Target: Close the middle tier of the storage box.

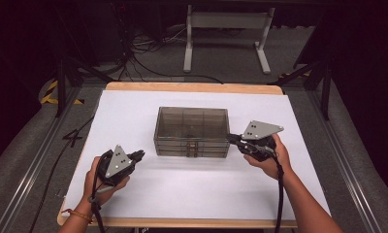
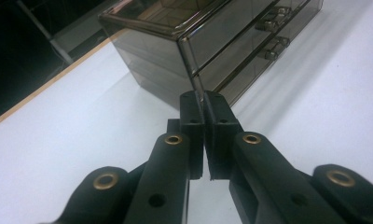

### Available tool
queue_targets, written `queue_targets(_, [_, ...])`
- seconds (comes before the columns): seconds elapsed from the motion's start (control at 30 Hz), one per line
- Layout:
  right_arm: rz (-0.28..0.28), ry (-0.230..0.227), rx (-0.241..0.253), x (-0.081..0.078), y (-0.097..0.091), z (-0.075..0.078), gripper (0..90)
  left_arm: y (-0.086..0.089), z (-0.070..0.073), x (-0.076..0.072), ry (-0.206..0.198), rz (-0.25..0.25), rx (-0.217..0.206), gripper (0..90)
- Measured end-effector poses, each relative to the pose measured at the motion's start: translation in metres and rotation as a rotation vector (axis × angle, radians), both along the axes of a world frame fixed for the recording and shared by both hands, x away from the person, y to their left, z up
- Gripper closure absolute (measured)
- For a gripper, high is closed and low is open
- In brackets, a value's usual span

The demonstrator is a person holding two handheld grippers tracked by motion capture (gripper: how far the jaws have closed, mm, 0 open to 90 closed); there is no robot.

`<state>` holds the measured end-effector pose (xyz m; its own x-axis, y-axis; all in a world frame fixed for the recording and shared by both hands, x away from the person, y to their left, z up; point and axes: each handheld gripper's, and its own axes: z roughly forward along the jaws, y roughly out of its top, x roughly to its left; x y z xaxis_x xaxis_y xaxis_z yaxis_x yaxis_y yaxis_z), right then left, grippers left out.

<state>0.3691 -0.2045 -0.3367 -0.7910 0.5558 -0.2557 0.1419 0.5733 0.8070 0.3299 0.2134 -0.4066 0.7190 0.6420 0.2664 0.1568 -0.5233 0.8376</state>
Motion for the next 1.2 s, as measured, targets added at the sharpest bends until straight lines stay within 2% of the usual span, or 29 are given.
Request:
queue_targets(0.23, [-0.021, -0.009, -0.009, -0.008, -0.015, -0.002, 88.5, 0.017, 0.0, -0.003, 0.016, 0.0, 0.0, 84.4])
queue_targets(0.37, [-0.034, -0.018, -0.016, -0.017, -0.026, -0.004, 87.8, 0.029, -0.003, -0.004, 0.036, 0.011, 0.024, 82.5])
queue_targets(0.5, [-0.042, -0.021, -0.017, -0.024, -0.036, -0.007, 85.8, 0.039, -0.006, -0.006, 0.049, 0.014, 0.019, 80.6])
queue_targets(0.6, [-0.051, -0.016, -0.019, -0.027, -0.041, -0.01, 84.0, 0.043, -0.008, -0.006, 0.065, -0.005, 0.008, 77.5])
queue_targets(0.77, [-0.06, 0.007, -0.013, -0.034, -0.056, -0.024, 80.1, 0.052, -0.015, -0.006, 0.098, -0.007, 0.014, 74.2])
queue_targets(0.87, [-0.074, 0.021, -0.018, -0.037, -0.063, -0.031, 77.9, 0.055, -0.017, -0.006, 0.103, -0.011, 0.009, 72.2])
queue_targets(0.93, [-0.086, 0.03, -0.012, -0.039, -0.068, -0.036, 76.6, 0.058, -0.021, -0.006, 0.122, -0.01, 0.014, 69.6])
queue_targets(1.0, [-0.095, 0.036, -0.011, -0.041, -0.072, -0.041, 74.5, 0.059, -0.023, -0.006, 0.121, -0.004, 0.029, 68.4])
queue_targets(1.2, [-0.126, 0.054, -0.009, -0.048, -0.087, -0.054, 70.8, 0.061, -0.028, -0.006, 0.162, -0.004, 0.062, 56.1])
